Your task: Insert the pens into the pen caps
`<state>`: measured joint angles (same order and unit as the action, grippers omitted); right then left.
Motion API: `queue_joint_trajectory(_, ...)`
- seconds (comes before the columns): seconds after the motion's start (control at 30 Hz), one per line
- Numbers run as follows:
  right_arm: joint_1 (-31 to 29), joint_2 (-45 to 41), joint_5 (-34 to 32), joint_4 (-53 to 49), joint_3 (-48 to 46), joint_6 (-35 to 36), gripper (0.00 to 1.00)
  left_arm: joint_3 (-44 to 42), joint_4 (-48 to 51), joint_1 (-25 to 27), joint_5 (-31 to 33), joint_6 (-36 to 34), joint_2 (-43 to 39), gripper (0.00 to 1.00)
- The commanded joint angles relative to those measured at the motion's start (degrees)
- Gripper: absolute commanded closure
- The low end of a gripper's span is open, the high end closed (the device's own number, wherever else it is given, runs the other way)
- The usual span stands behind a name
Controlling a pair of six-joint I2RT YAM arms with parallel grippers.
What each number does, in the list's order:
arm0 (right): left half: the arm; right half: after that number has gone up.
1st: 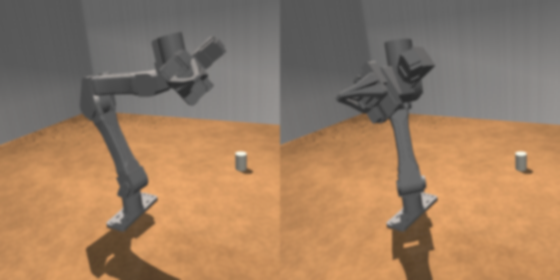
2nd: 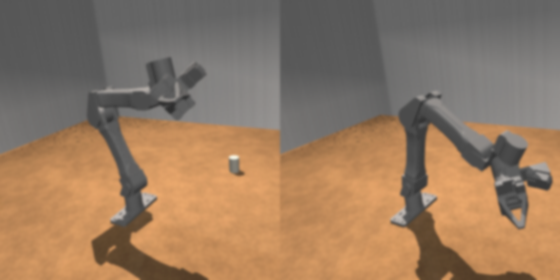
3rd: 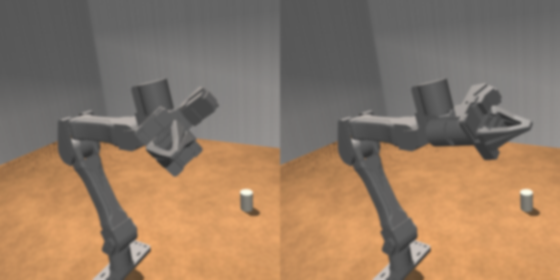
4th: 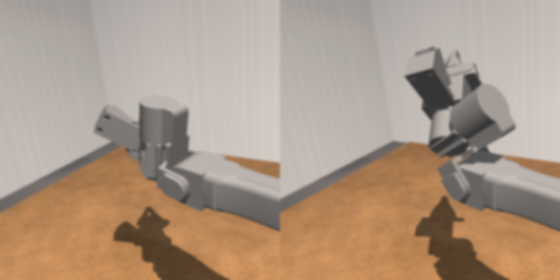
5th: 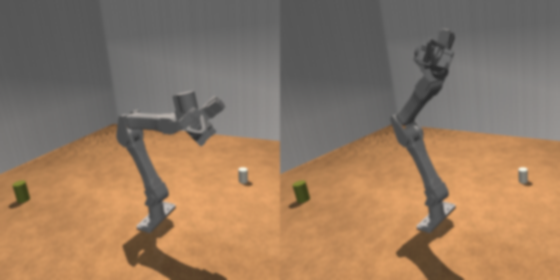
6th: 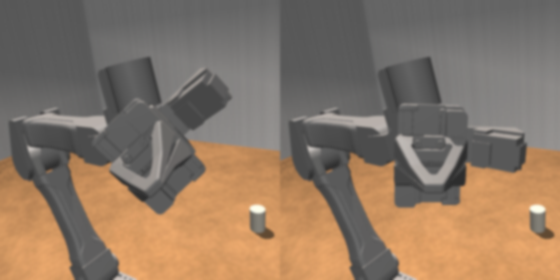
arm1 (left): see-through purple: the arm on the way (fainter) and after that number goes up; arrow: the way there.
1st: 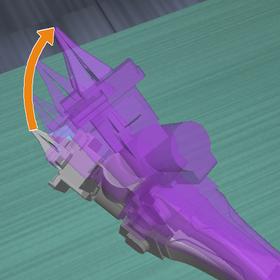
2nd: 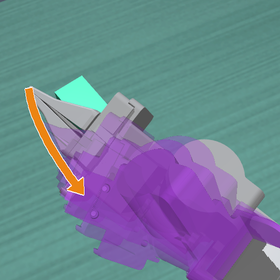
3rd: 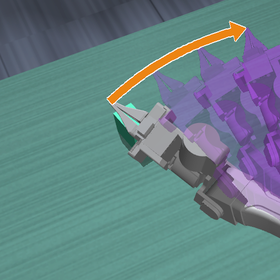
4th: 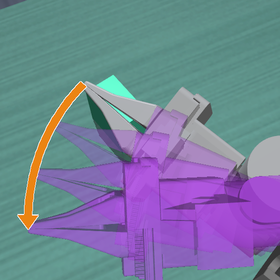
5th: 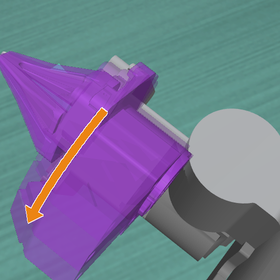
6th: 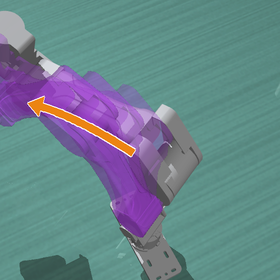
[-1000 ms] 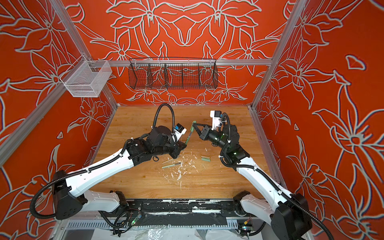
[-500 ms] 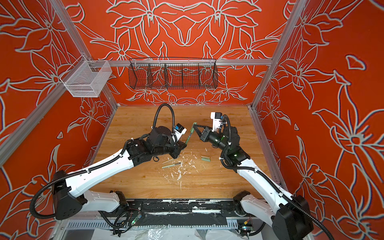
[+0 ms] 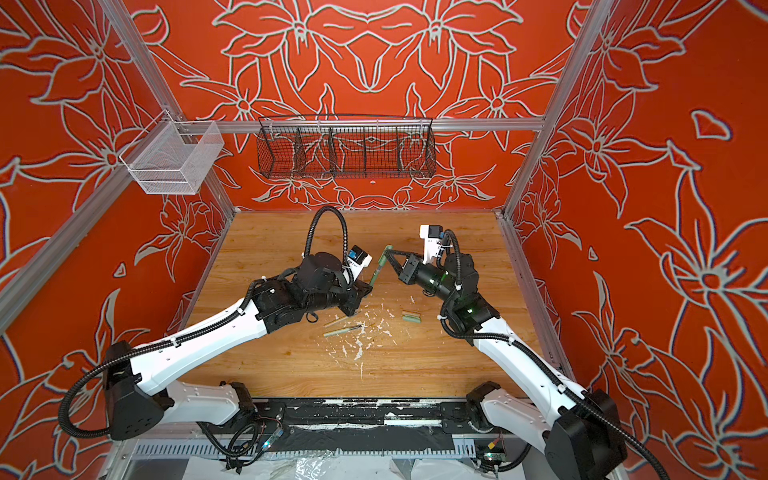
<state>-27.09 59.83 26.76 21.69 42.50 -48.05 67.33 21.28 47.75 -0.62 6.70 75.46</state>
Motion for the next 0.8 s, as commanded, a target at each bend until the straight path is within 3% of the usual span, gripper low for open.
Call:
queue_joint_trajectory(0.0, -1.6, -0.2, 2.0, -0.1, -0.9, 0.5, 0.91, 1.3, -4.1, 0.1, 2.1, -0.7, -0.9, 1.00)
queue_joint_trajectory(0.37, -3.0, -1.1, 1.8, -9.8, 3.7, 8.2, 0.78, 2.7, -4.8, 0.1, -0.1, -2.0, -0.2, 1.00)
queue_joint_trajectory(0.53, -3.0, -1.2, 2.0, -10.6, 4.3, 8.4, 0.66, 2.7, -4.9, 0.1, -0.8, -2.3, -0.3, 1.00)
queue_joint_trajectory(0.77, -1.9, -4.4, 1.8, -13.0, 5.9, 10.4, 0.59, 2.0, -4.7, 0.1, -1.0, -2.2, -1.2, 1.00)
